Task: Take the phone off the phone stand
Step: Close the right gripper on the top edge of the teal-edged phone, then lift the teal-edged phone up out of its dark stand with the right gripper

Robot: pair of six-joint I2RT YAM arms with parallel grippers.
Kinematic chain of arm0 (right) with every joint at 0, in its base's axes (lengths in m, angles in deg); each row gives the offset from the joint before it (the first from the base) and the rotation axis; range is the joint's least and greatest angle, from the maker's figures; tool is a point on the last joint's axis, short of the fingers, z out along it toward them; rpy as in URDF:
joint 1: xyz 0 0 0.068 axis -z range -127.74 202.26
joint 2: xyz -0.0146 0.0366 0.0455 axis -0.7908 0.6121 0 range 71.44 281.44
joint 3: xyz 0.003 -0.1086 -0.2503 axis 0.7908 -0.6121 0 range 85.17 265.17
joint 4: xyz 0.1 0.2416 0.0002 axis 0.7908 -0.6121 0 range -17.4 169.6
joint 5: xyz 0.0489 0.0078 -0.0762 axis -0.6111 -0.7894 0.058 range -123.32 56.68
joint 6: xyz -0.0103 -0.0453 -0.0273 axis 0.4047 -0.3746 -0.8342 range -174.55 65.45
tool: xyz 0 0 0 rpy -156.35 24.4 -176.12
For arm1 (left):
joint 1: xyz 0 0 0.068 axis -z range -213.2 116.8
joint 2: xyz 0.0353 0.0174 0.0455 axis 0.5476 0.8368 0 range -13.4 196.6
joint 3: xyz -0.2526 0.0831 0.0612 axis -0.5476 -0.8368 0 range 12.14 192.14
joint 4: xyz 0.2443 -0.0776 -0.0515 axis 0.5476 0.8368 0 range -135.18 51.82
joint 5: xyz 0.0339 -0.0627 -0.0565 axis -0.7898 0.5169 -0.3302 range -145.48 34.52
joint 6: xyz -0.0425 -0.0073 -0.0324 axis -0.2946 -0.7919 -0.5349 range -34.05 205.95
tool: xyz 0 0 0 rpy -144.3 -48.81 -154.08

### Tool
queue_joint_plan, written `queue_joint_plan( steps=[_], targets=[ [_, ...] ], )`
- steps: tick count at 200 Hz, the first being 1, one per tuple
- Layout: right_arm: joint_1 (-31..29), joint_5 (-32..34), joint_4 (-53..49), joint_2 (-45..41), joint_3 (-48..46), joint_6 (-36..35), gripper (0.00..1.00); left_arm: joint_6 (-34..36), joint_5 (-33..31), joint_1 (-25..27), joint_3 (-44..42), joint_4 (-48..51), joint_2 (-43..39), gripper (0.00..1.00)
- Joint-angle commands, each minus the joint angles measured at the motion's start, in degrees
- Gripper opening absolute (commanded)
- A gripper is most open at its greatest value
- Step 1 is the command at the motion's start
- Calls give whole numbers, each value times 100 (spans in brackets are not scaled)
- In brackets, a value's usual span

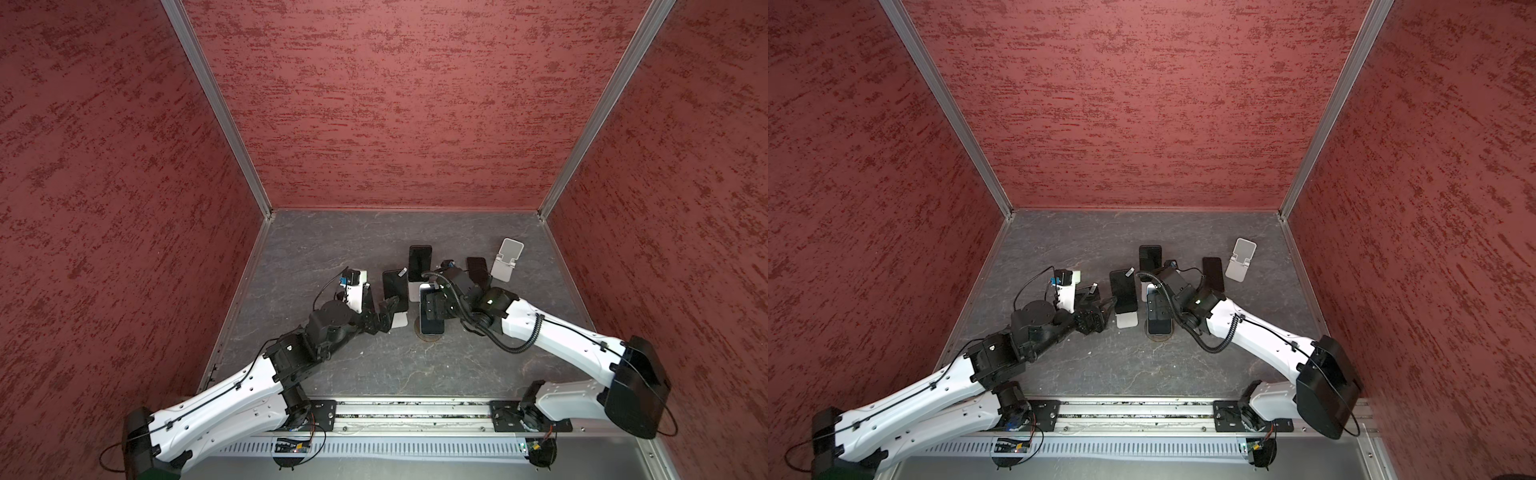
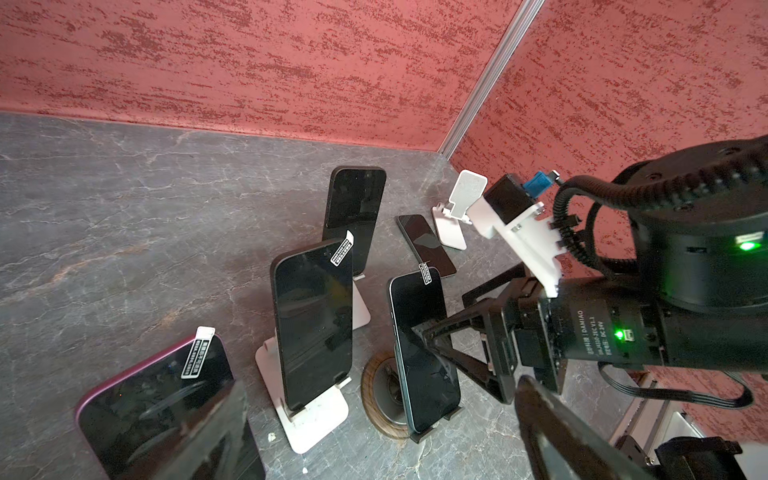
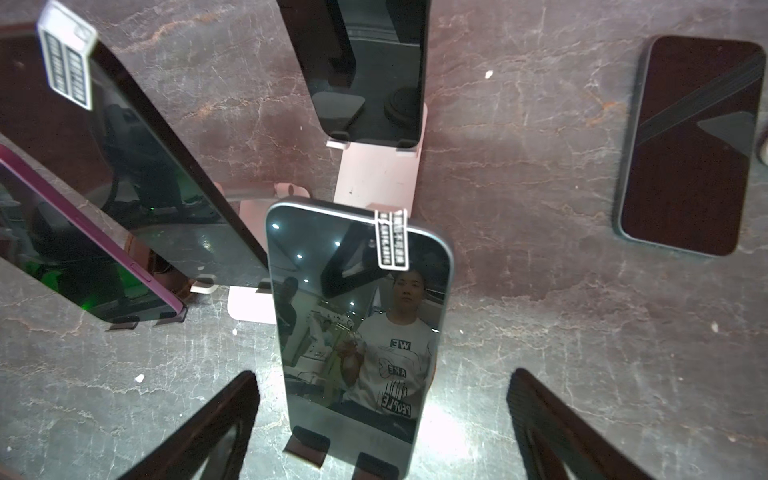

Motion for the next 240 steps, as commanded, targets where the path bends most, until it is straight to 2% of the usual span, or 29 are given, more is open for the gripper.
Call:
queue_joint_plan(
  steps=[1,68,152,240],
  targets=[
    [-171,371,17,116,307,297,96,-8,31,-28,-91,72,-35,99],
    [-399,1053,-313,565,726,676,98,87,-14,-33,-130,142,-70,99],
    [-419,1273,-329,1037,925,920,98,265,-71,-37,-189,242,-220,100],
    [-434,1229,-338,1293,1048,1074,86,380,-97,-45,-263,177,-206,100]
  ],
)
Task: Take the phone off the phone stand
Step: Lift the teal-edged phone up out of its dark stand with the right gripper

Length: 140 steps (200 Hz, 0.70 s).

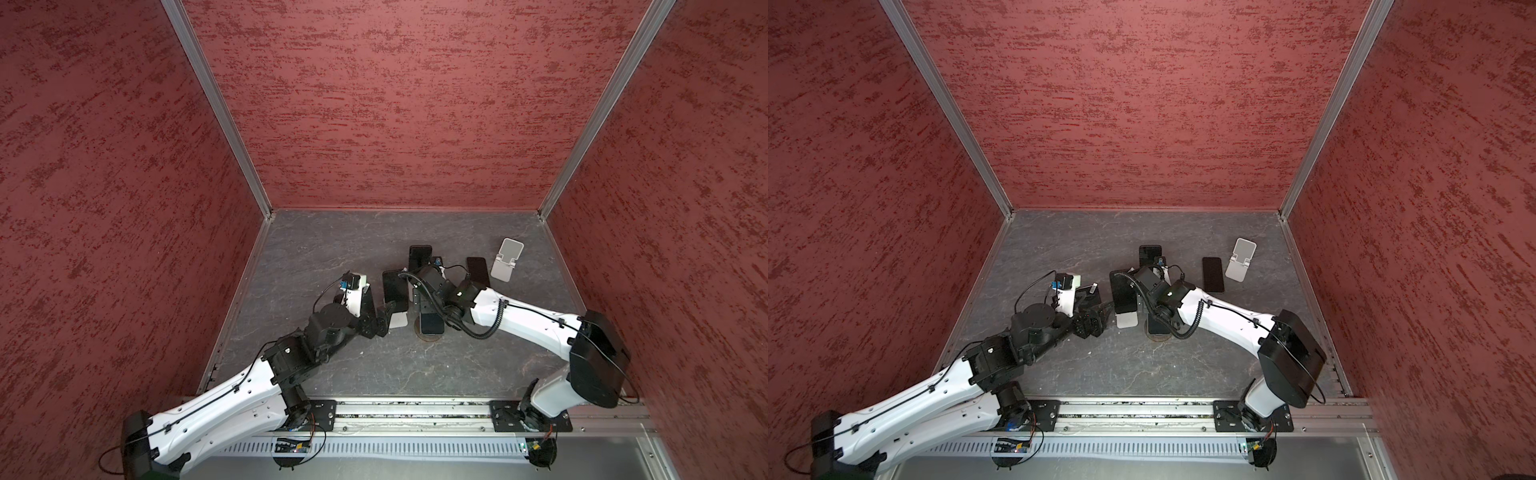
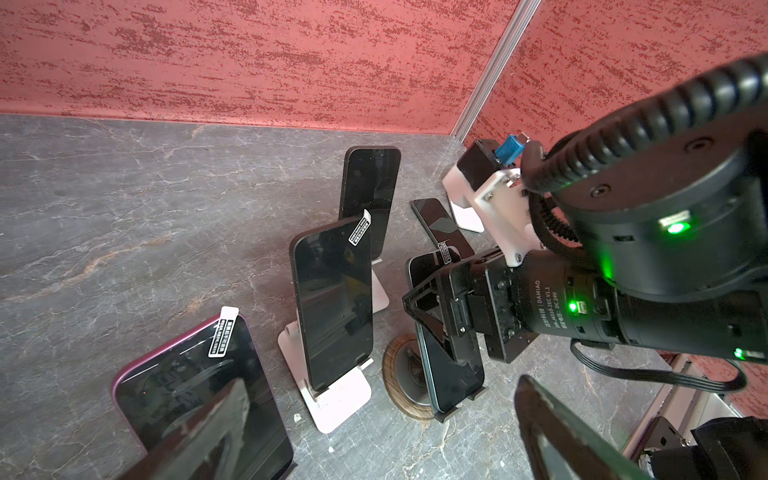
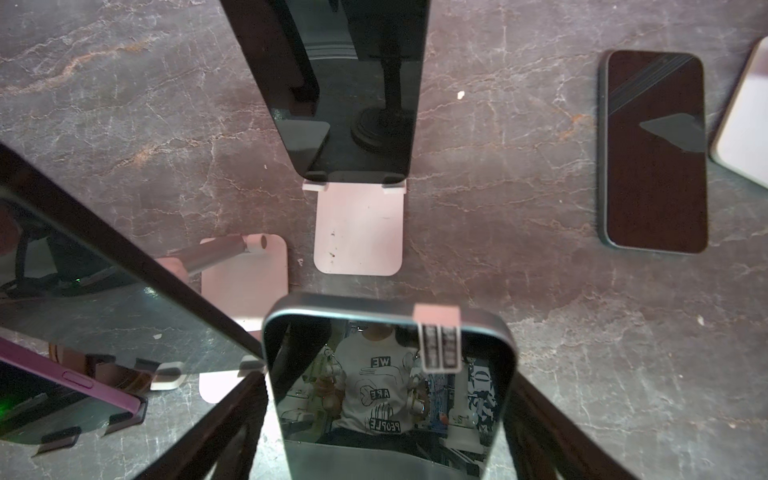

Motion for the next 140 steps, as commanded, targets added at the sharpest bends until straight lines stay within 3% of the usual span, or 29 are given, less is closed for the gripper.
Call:
queue_joint_plan(
  steps=[1,66,140],
  targets=[
    [-56,143,-79,61,180,230,86,102,-27,-30,-91,-59,-51,99],
    [-74,107,-21,117,154,314,69,162,-60,-39,-112,-54,-65,100],
    [-74,92,192,-268,117,112,60,154,-45,-39,-137,-89,-69,99]
  ],
)
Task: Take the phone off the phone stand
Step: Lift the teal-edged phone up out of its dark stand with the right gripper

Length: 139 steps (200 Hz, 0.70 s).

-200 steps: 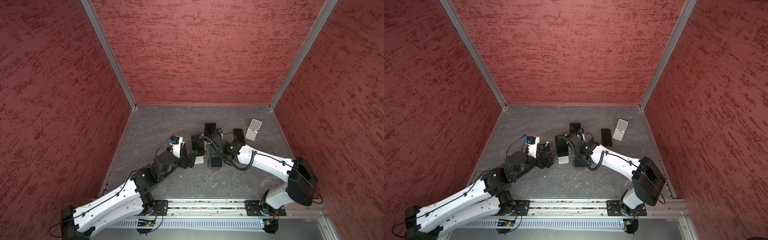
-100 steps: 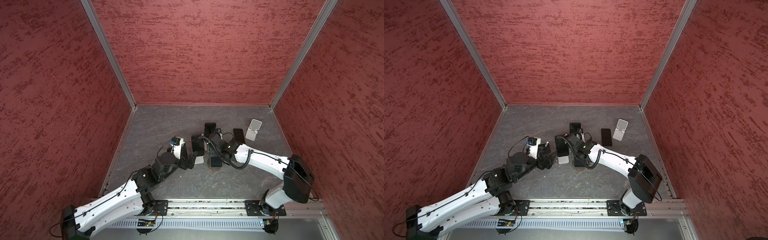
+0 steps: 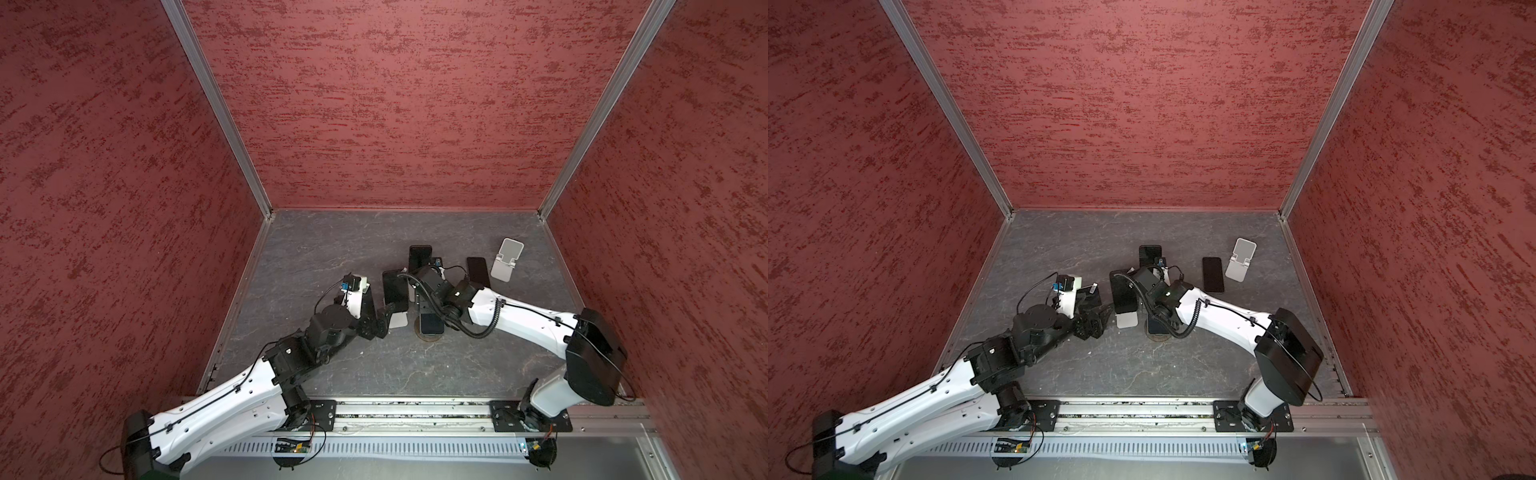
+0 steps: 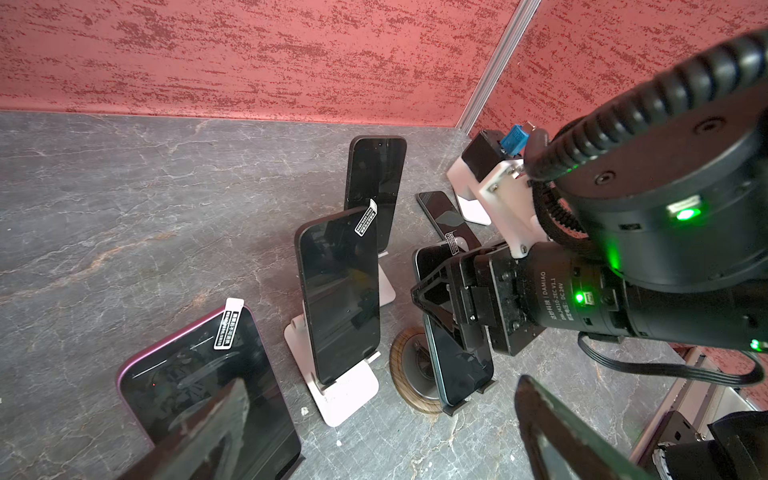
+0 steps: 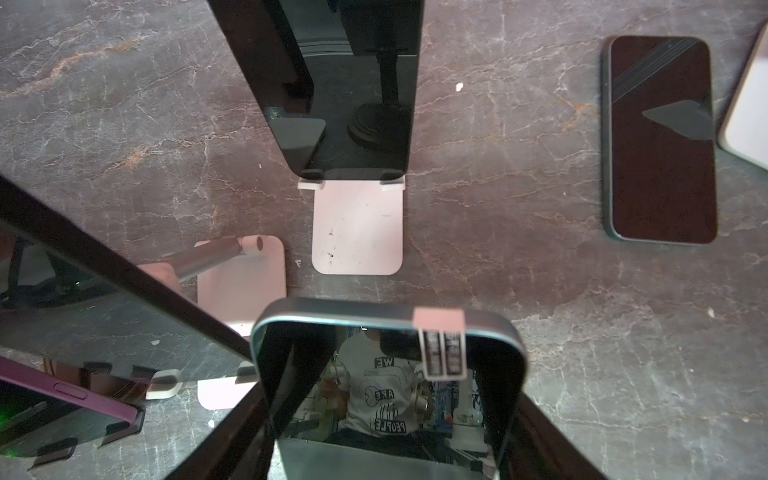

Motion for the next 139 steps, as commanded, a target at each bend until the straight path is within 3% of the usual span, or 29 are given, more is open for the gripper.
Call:
queue_joint_plan(
  steps=[1,139],
  targets=[
    [-63,78,185,-334,118,-13,60,109,-25,-39,-50,-94,-62,99],
    [127,519,-13,-1355,135,-365,59,47,1,-35,3,-181,16,99]
  ],
)
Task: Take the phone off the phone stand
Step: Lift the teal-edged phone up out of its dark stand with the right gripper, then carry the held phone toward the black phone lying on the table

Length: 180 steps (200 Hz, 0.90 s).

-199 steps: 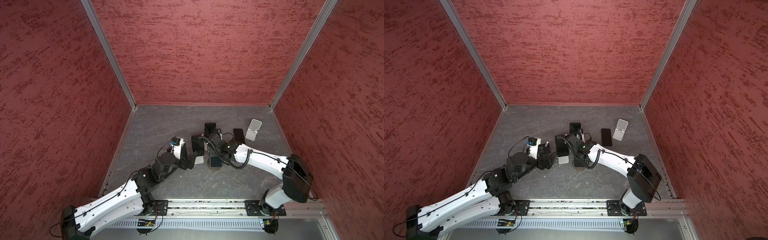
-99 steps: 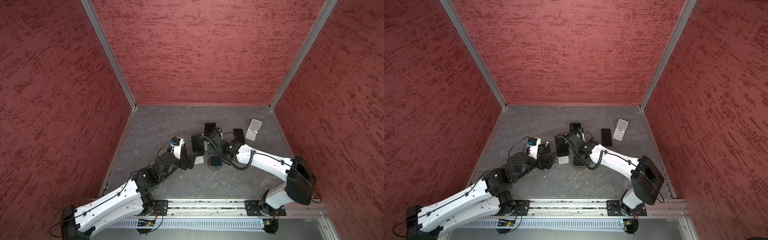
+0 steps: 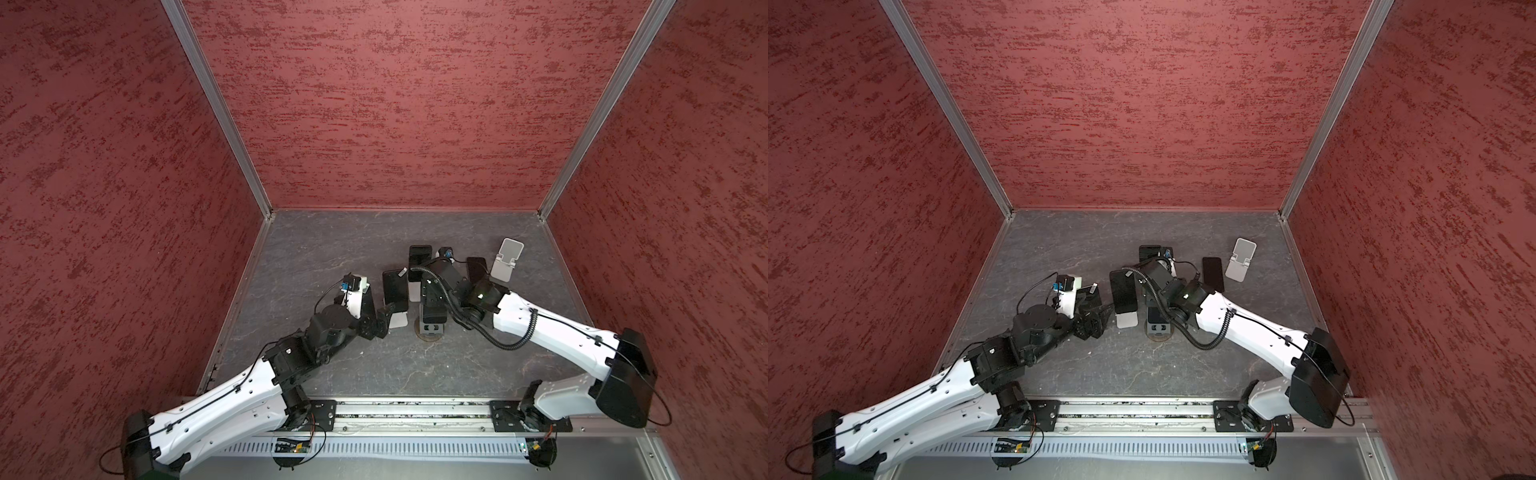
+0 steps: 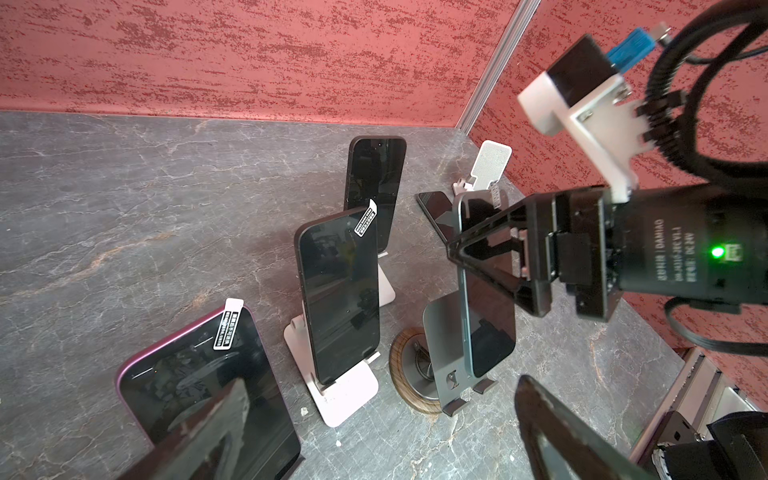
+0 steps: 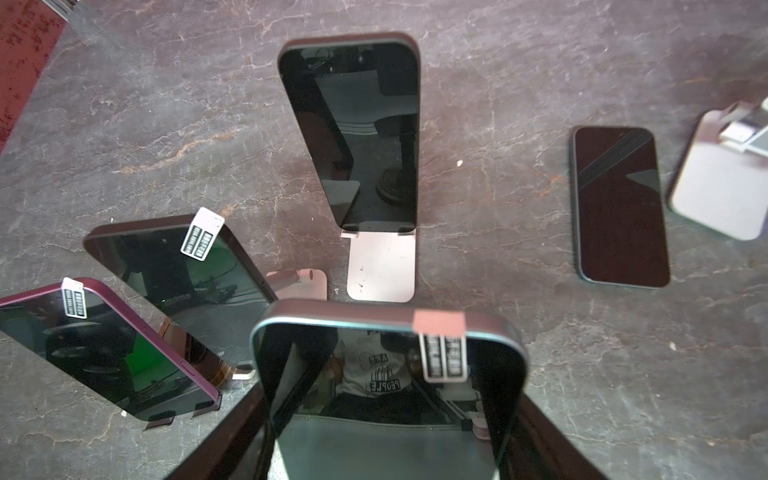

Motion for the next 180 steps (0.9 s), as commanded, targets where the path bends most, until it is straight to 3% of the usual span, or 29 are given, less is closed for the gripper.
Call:
queue_joint_plan(
  steps=[1,106,180],
  targets=[
    [109,347,-69,-339,109,-64,59,45,-3,-30,-1,-179,16,99],
    [1055,268,-91,-1131,-891,-301,59,83,295,-9,208,-491,444,99],
    [1595,-8,467,-786,-1447,-674,59,110,270,48,385,-368,713,99]
  ],
)
